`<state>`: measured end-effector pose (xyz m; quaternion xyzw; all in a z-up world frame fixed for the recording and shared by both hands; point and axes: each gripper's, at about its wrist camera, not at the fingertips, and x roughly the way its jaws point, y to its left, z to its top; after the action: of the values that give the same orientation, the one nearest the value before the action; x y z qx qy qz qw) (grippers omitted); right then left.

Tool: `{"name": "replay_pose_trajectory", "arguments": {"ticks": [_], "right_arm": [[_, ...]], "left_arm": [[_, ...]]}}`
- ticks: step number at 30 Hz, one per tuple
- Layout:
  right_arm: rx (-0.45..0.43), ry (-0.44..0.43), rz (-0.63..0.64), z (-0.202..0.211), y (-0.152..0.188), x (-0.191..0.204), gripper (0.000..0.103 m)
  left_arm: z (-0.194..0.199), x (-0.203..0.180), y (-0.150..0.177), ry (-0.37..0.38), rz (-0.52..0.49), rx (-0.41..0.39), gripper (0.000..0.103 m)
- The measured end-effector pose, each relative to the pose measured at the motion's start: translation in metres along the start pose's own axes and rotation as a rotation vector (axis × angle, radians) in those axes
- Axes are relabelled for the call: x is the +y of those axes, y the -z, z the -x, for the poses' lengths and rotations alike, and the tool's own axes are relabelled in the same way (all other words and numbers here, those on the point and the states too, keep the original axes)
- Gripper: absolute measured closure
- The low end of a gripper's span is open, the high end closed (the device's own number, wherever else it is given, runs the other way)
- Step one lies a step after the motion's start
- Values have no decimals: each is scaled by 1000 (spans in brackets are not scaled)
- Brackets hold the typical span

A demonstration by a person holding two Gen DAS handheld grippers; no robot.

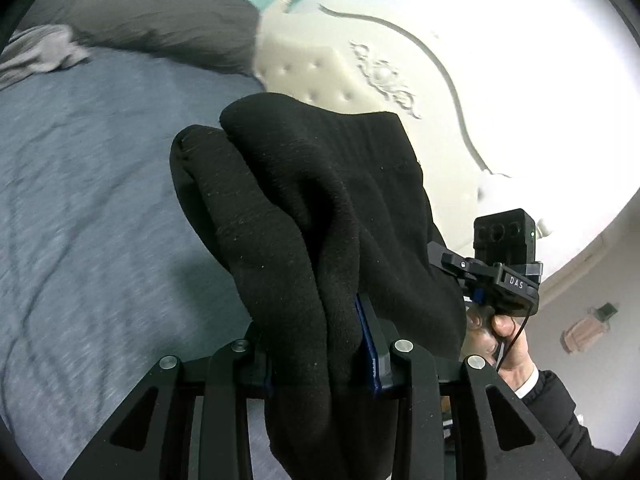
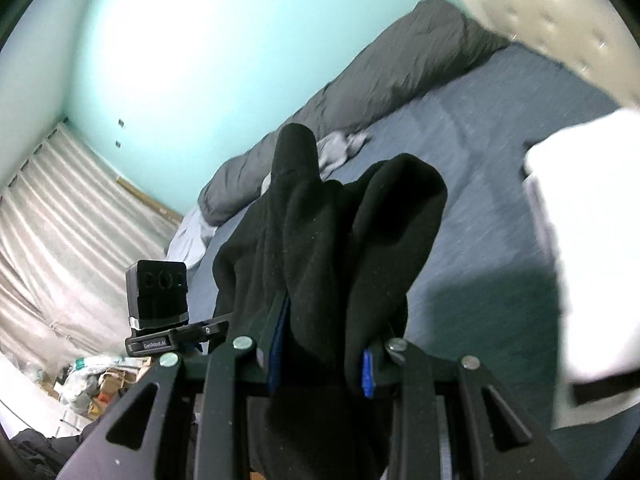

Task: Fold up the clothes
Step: 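Carry the black hoodie bundle with both tools toward the clothes stack by the headboard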

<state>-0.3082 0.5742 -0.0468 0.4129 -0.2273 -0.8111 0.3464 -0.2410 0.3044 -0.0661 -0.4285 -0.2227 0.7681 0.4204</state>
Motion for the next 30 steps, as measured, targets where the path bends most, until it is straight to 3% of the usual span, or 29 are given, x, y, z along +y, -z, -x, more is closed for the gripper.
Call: {"name": "replay_pose_trajectory", "arguments": {"ticks": [7,14,22,30], "right_arm": [[-66,76,4,69,-45,-48,74],[-126,172,-37,110,-74,-99,74],[-153,254,-57,134,-83,-164,74],[-154,303,-83,130,-79,-215,74]], "left_arm": [[-78,-63,-47,38,-42,25,68],[-162,-103,-83,38,-72,45,68],[-243,-112,-90,31,-38,83,68],[-285,-100,-84,12,6,110,68]]}}
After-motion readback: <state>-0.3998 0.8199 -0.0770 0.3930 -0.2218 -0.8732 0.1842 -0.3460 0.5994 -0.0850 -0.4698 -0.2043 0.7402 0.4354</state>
